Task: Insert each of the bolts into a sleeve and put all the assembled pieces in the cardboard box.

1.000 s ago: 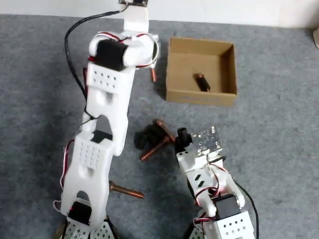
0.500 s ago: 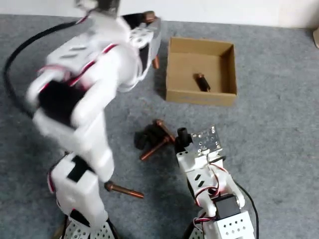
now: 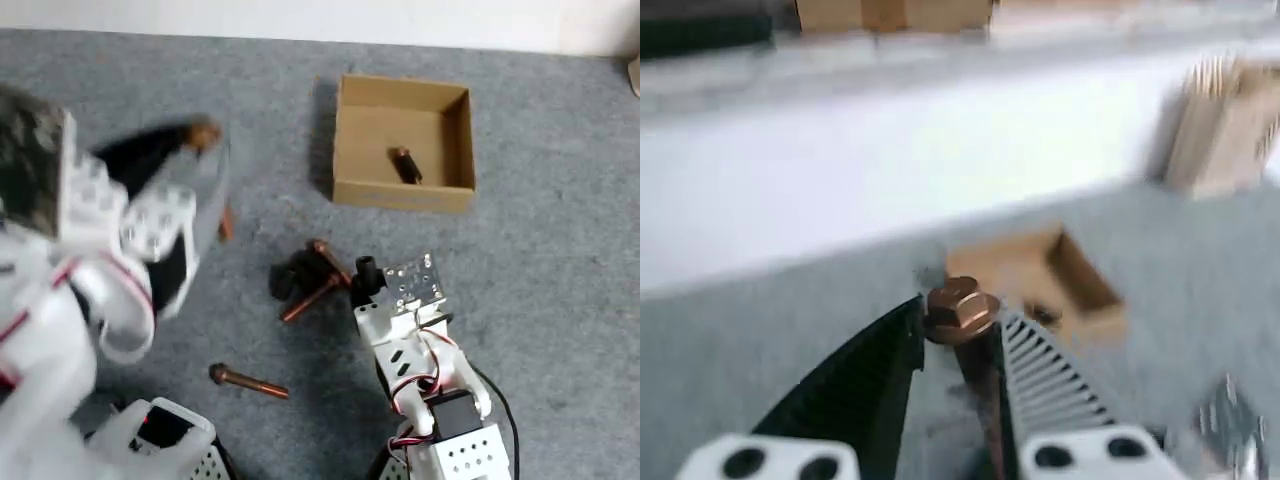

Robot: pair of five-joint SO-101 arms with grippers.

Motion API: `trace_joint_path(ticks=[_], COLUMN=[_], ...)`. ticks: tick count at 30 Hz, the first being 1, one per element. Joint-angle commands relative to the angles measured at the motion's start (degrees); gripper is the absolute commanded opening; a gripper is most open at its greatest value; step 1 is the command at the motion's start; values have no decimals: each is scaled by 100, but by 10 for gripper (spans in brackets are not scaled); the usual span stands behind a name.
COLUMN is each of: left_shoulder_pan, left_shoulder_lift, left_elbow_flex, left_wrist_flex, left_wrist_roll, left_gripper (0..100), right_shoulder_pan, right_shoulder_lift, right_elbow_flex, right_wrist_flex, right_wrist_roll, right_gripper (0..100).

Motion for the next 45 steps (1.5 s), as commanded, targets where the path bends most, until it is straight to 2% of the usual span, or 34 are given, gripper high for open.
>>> trace_joint_path(ticks=[1,5,9,12,17,26,29,34,38,45], left_shoulder_pan=[-101,-57,-57,-13,620,716,725,769,734,734], left_shoulder_lift=[-1314,-2273,-2642,-2633,-2633,-1745,-1754,-1771,-1763,-1736], left_elbow_flex=[2677,5033,6563,6923,7020,8259,8347,8541,8673,8734], left_wrist_flex=[-422,-1785,-3244,-4044,-4888,-7534,-7613,-7622,-7622,-7622], left_wrist_roll=[-26,-18,-9,0,9,360,360,431,958,985], left_gripper=[6,6,6,6,6,6,6,6,6,6], right_shoulder_pan=[22,13,-22,-444,-1103,-1156,-1174,-1138,-1024,-954], right_shoulder_lift=[-84,-92,-92,-92,-92,-92,-92,-92,-92,-92], right_elbow_flex=[-31,-31,-22,-22,-31,-84,-84,84,136,171], right_wrist_flex=[-180,-286,-752,-901,-901,-910,-945,-1569,-1587,-1771], right_wrist_roll=[53,-123,-589,-571,-571,-545,-70,-53,-53,-53], right_gripper=[5,5,5,5,5,5,5,5,5,5])
